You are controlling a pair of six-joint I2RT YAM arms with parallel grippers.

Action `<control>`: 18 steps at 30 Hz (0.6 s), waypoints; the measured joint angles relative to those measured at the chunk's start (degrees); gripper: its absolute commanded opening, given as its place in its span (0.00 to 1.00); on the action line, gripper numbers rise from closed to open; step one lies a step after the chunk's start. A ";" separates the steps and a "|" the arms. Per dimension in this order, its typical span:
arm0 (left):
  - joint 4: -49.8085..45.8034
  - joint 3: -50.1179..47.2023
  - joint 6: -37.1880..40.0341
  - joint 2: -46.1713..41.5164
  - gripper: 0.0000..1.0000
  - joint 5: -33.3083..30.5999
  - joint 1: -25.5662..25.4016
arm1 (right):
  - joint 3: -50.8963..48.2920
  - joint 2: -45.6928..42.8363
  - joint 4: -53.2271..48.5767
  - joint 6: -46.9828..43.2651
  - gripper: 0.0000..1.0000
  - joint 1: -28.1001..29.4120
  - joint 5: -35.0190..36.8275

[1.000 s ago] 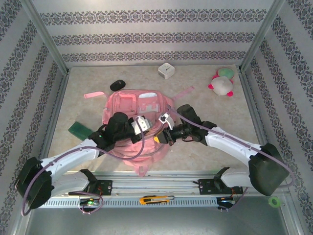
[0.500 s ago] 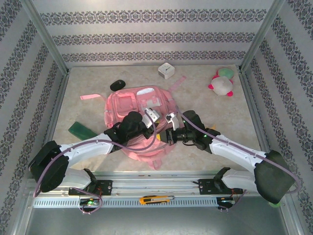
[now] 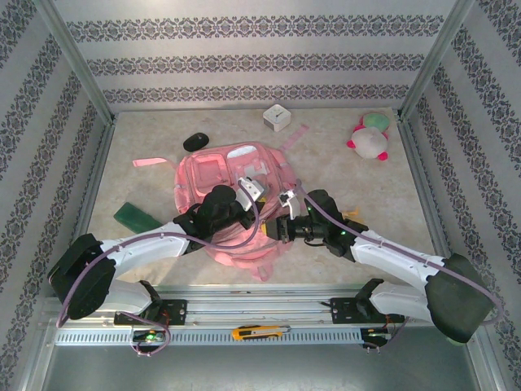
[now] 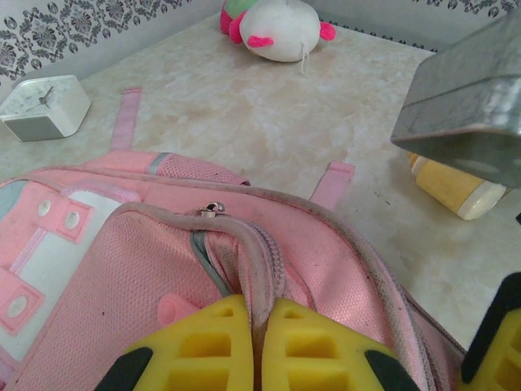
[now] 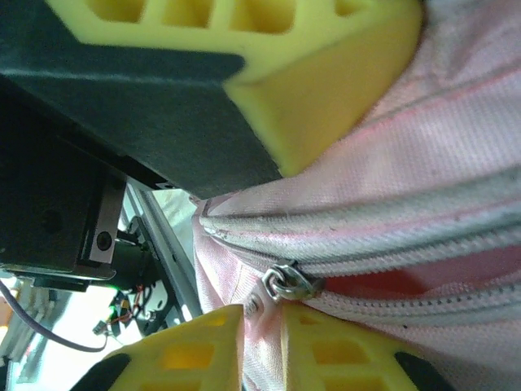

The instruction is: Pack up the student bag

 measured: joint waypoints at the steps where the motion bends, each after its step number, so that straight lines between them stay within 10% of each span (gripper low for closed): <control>1: 0.11 -0.02 -0.09 0.00 0.00 -0.02 0.00 | -0.15 0.07 0.44 0.35 0.10 0.22 0.04; 6: 0.92 -0.02 -0.20 0.00 0.00 -0.24 0.00 | -1.25 0.11 2.82 2.80 0.10 2.86 0.35; 18: 5.42 -4.63 0.98 -3.67 0.00 3.96 0.55 | -3.30 -12.87 -0.70 12.46 0.50 -3.26 4.55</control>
